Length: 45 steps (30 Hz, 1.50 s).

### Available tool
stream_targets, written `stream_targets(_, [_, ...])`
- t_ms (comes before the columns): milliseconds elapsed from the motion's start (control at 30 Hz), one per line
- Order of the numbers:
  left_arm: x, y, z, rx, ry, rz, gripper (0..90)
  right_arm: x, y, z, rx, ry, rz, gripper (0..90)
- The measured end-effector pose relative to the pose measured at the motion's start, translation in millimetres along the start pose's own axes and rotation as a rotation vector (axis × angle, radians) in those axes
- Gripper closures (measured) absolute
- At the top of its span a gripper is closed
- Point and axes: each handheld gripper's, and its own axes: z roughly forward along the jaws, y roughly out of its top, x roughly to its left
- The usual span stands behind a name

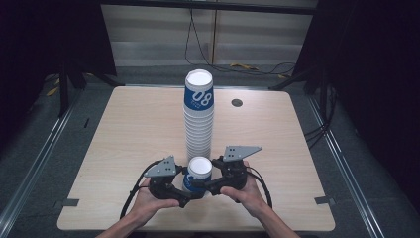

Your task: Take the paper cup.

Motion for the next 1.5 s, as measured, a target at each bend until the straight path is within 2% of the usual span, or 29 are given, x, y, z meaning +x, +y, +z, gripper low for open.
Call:
stream_targets(267, [-1.1, 0.0, -0.4, 0.023, 0.004, 0.043, 21.5, 1.7, 0.5, 0.0, 0.017, -0.002, -0.019, 24.9])
stream_targets(333, [-0.3, -0.3, -0.5, 0.042, 0.005, 0.040, 21.9, 1.9, 1.3, -0.4, 0.013, 0.006, 0.000, 19.6])
stream_targets(467, [3.0, -0.7, -2.1, 0.064, 0.001, 0.007, 22.1, 0.7, 3.5, -3.4, 0.008, -0.007, -0.001, 17.6])
stream_targets(567, [5.1, -0.4, -4.2, 0.082, -0.005, 0.002, 22.2, -0.6, 3.4, -3.9, 0.011, -0.017, 0.006, 13.2])
stream_targets(667, [5.6, 0.0, -5.7, 0.090, -0.013, -0.007, 22.3, -3.2, 3.9, -7.3, 0.012, -0.026, 0.019, 13.5])
stream_targets(700, [7.0, 0.2, -6.7, 0.086, -0.019, -0.034, 22.3, -3.7, 4.1, -8.0, 0.013, -0.024, 0.021, 13.5])
stream_targets(867, [10.2, 0.5, -9.6, 0.089, -0.017, -0.058, 22.3, -5.3, 5.0, -11.4, 0.019, -0.026, 0.025, 13.5])
stream_targets(933, [11.6, 0.4, -11.3, 0.103, -0.007, -0.049, 22.3, -6.5, 5.6, -13.4, 0.022, -0.031, 0.026, 13.5])
stream_targets(1100, [13.2, 0.3, -13.5, 0.133, -0.009, -0.064, 22.5, -10.6, 5.0, -19.1, 0.035, -0.046, 0.036, 13.5])
stream_targets(1267, [15.0, 1.8, -17.1, 0.148, -0.006, -0.062, 22.4, -11.3, 5.0, -22.5, 0.079, -0.050, 0.014, 14.0])
stream_targets(1333, [15.2, 2.2, -18.3, 0.144, 0.000, -0.057, 22.4, -10.7, 4.8, -23.1, 0.096, -0.060, 0.005, 14.7])
stream_targets(1433, [15.7, 2.6, -18.4, 0.151, 0.017, -0.049, 22.5, -10.1, 4.4, -23.6, 0.094, -0.073, -0.005, 16.5])
stream_targets(1500, [15.8, 2.2, -18.1, 0.165, 0.043, -0.032, 22.5, -10.0, 3.9, -22.7, 0.106, -0.079, -0.015, 16.5])
